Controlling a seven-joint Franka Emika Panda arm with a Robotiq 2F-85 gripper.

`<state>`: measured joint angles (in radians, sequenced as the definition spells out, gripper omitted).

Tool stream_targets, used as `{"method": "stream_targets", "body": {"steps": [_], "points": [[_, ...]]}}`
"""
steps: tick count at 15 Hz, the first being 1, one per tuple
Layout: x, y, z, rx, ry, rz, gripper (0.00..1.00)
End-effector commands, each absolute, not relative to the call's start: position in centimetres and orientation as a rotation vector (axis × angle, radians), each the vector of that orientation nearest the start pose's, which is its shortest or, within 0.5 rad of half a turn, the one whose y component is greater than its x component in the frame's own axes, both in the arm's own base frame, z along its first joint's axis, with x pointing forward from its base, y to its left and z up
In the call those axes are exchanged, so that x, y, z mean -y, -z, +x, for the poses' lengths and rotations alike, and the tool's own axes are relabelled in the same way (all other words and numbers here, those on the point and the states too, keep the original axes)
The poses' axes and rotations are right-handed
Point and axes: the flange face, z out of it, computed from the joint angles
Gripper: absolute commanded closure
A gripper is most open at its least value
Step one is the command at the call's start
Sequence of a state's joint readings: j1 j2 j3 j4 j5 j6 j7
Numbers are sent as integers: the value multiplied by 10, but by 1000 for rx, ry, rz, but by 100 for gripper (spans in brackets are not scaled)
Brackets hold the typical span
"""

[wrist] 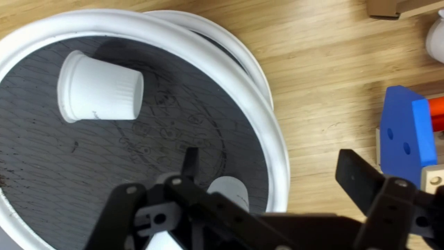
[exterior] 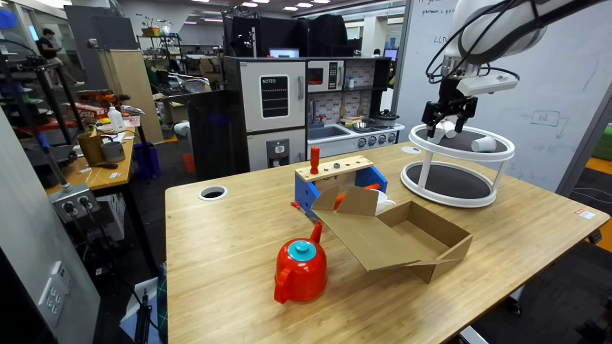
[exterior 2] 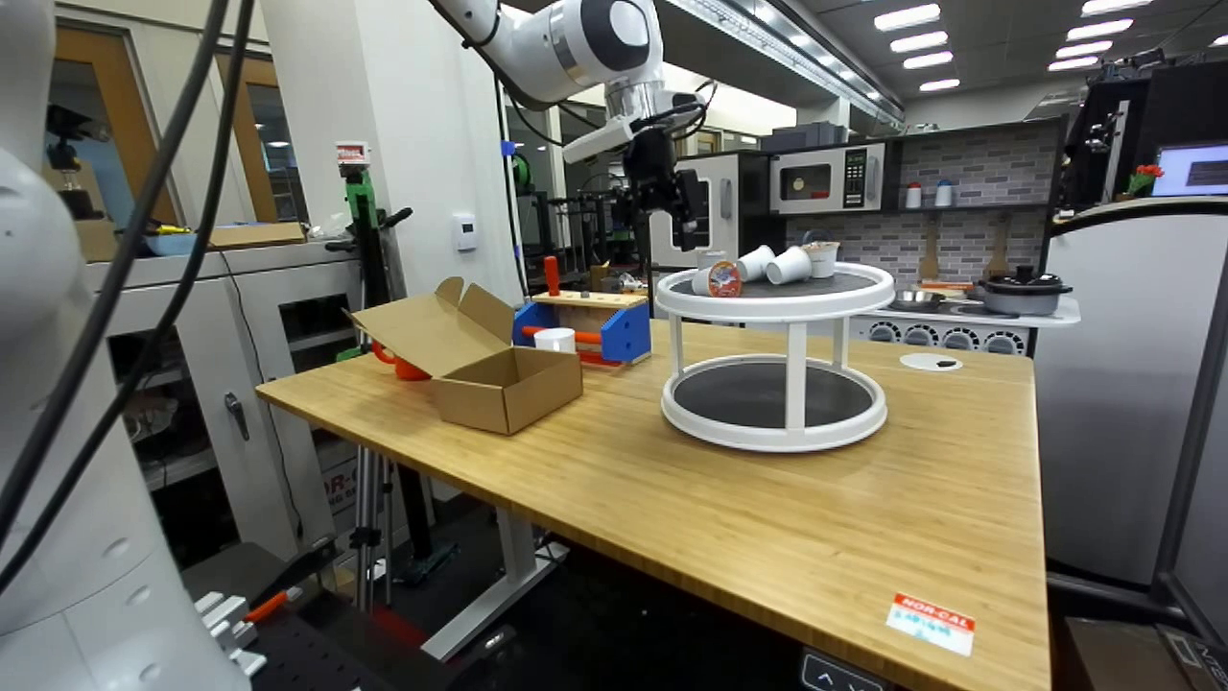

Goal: Take two cans from the stand, put them in the box then put one back on the stand

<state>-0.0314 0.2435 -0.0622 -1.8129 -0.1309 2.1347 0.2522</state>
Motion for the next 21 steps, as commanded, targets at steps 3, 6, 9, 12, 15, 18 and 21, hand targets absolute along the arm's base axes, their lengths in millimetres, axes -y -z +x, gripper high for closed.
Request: {"method": "stream_targets", "body": {"steps": [3, 6, 9, 12, 15, 18, 21], "points": [[64, -425, 646, -459, 168, -3207, 0], [77, -430, 655, -497, 197, -3209, 0], [88, -432, 660, -524, 209, -3208, 0], [89, -430, 661, -528, 207, -3207, 0], [85, -428, 660, -534, 192, -3202, 0], [93, -427, 660, -577, 186, -3203, 0], [103, -427, 657, -619, 173, -3191, 0]]}}
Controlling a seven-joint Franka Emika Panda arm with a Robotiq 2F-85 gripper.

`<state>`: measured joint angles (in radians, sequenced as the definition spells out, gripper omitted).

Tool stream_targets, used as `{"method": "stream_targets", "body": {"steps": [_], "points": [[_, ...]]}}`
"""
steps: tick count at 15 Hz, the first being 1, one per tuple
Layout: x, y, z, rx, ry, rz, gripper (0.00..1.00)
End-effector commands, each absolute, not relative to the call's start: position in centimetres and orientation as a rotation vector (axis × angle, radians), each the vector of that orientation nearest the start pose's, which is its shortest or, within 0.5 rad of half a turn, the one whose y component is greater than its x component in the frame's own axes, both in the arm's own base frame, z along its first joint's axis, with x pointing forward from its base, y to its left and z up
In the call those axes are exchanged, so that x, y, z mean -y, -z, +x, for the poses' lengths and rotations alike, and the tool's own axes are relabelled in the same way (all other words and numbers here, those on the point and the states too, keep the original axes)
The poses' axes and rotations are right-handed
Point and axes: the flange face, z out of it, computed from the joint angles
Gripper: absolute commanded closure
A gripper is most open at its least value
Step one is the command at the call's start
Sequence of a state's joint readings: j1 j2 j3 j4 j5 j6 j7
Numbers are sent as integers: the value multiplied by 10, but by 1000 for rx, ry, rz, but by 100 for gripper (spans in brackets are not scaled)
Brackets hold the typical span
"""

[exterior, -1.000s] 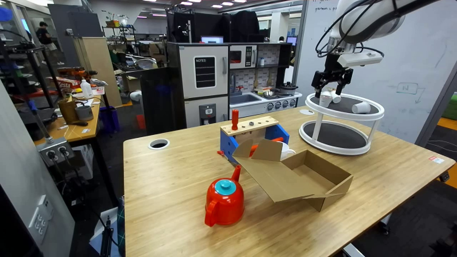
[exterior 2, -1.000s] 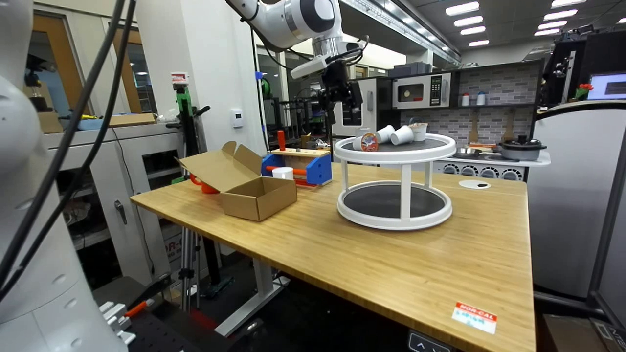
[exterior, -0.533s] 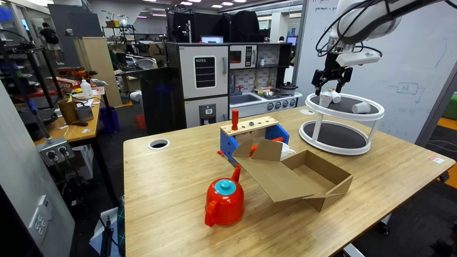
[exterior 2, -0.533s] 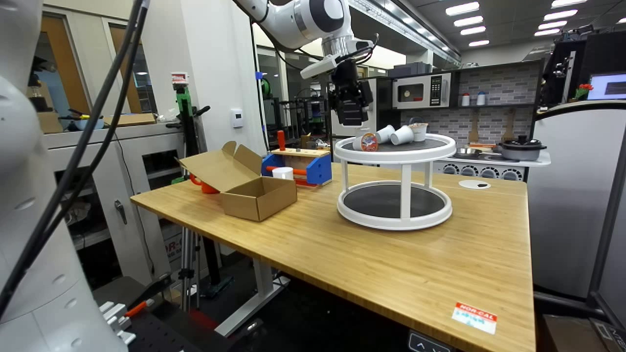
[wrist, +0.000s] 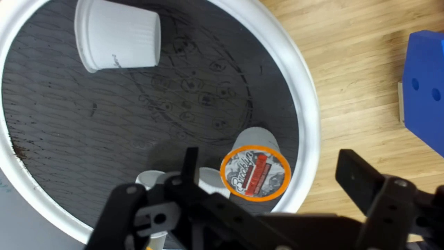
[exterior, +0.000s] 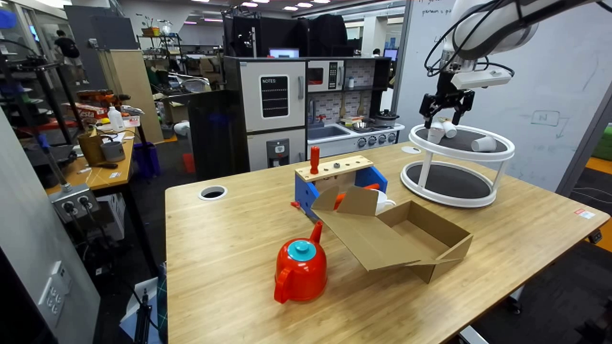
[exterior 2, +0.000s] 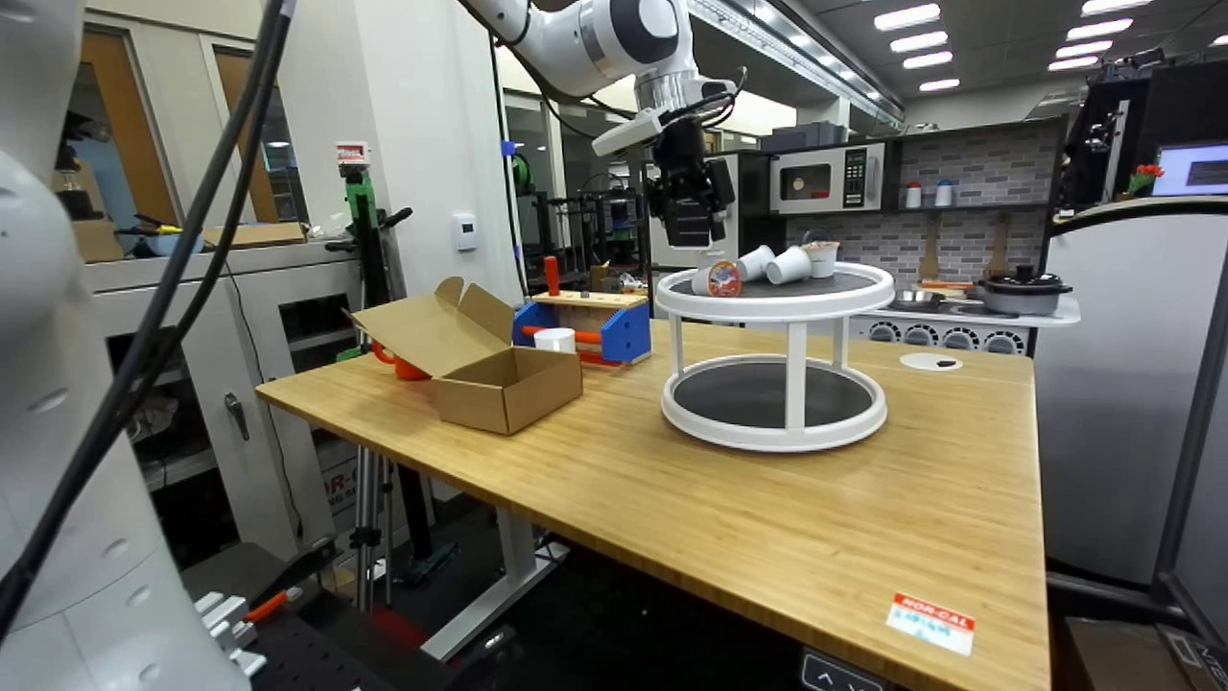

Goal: Take two cans from the stand, put them in the box then put one back on the stand

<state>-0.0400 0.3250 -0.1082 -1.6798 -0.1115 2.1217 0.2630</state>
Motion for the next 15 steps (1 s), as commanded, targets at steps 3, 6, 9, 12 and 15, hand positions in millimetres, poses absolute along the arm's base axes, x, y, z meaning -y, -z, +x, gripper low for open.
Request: {"method": "stream_targets", "body": {"steps": [3, 6, 9, 12, 15], "points": [[106, -425, 654, -634, 157, -3191, 0], [104, -423, 655, -630, 147, -3188, 0], [103, -418, 658, -609, 129, -3200, 0], [108, -409, 663, -602, 104, -3203, 0], [111, -404, 672, -599, 100, -3207, 0]]}}
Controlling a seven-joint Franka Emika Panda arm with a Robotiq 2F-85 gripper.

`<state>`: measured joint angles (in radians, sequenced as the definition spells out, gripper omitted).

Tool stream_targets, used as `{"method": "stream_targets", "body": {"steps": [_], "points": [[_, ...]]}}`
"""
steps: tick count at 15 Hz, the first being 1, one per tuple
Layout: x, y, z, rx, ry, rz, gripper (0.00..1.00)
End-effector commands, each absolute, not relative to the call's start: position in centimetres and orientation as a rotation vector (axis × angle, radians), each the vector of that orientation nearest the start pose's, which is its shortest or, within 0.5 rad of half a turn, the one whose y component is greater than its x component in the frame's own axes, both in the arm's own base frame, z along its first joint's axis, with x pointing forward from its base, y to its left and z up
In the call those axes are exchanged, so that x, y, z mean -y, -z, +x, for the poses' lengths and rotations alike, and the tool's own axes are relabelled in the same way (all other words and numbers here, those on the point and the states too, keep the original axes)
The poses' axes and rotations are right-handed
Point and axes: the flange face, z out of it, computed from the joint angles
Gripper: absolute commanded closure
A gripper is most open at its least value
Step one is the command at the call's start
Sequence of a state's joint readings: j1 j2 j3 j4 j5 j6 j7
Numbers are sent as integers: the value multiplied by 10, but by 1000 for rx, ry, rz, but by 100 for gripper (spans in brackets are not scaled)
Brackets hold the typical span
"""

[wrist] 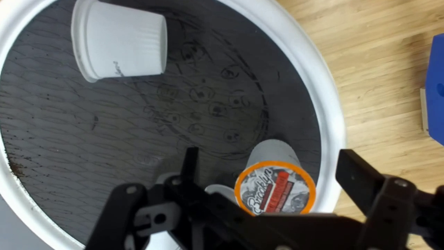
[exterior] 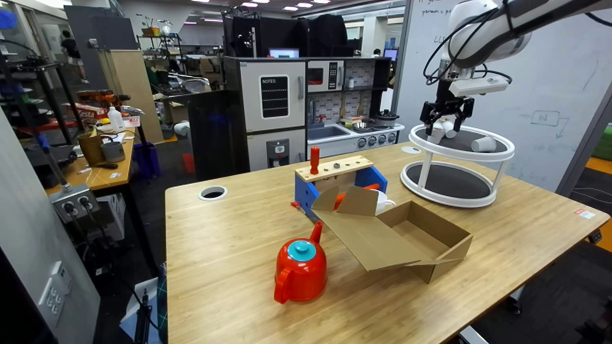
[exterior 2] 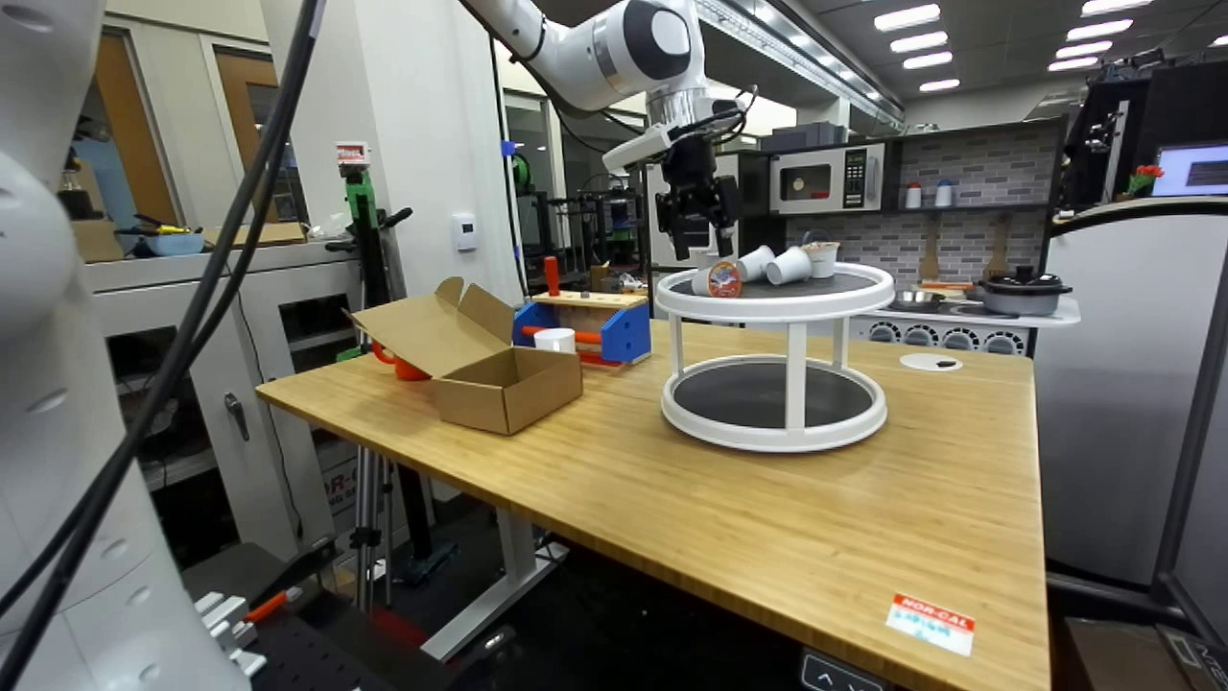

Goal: Take two cans from the stand, put them in the box then put one back on the stand

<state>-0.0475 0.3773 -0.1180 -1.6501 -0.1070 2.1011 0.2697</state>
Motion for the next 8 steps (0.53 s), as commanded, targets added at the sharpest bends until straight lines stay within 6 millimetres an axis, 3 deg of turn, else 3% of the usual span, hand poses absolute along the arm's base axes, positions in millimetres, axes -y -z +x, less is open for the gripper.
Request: {"method": "stream_targets", "body": {"steps": [1, 8], "points": [[111, -403, 674, -596, 100, -3207, 0], [107, -405, 685, -584, 88, -3214, 0]]}}
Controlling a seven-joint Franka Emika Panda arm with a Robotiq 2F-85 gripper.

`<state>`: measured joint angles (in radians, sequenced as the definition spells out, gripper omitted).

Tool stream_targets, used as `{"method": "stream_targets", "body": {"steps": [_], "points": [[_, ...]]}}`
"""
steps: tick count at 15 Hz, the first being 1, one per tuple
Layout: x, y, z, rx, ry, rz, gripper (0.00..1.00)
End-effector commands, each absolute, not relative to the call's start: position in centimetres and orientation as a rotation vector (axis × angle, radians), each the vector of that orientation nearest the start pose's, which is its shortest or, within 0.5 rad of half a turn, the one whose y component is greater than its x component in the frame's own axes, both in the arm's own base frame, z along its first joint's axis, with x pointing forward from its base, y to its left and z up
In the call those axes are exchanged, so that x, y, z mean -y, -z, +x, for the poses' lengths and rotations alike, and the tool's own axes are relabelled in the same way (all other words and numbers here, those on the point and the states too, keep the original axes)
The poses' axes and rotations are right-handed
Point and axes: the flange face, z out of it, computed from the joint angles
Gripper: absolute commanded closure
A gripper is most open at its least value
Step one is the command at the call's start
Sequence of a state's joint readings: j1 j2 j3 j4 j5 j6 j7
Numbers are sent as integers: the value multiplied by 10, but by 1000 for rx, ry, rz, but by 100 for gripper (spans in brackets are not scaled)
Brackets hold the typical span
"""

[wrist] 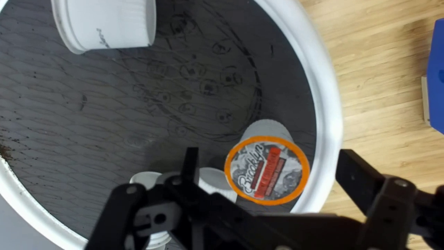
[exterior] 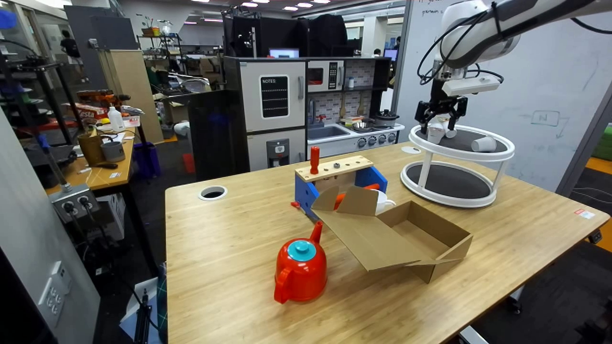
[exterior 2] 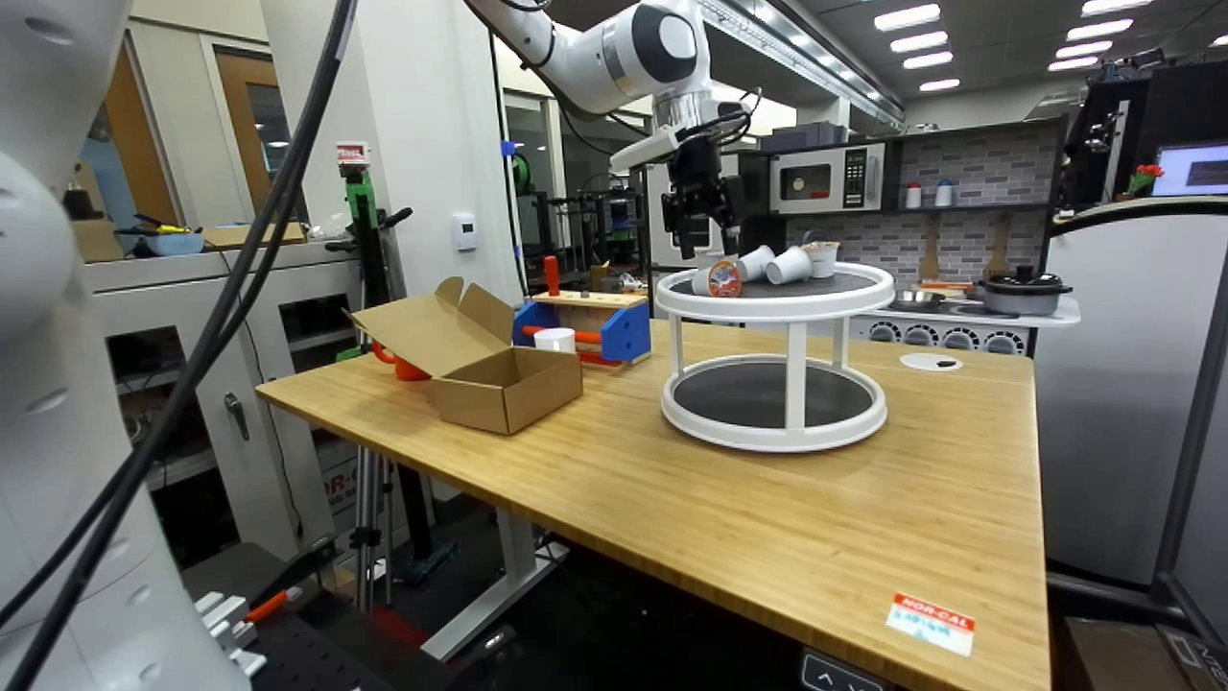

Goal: Take two cans from the stand, put them in the box then put one back on the stand

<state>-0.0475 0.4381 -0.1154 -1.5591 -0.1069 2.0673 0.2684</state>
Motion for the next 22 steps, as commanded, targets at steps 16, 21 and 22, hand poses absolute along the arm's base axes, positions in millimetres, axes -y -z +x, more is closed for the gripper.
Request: {"method": "stream_targets", "body": {"steps": [16, 21, 22], "points": [[102, -409, 682, -592, 18, -3219, 73], [98, -413, 680, -564, 38, -3236, 73], [96, -416, 678, -548, 46, -3255, 73]]}}
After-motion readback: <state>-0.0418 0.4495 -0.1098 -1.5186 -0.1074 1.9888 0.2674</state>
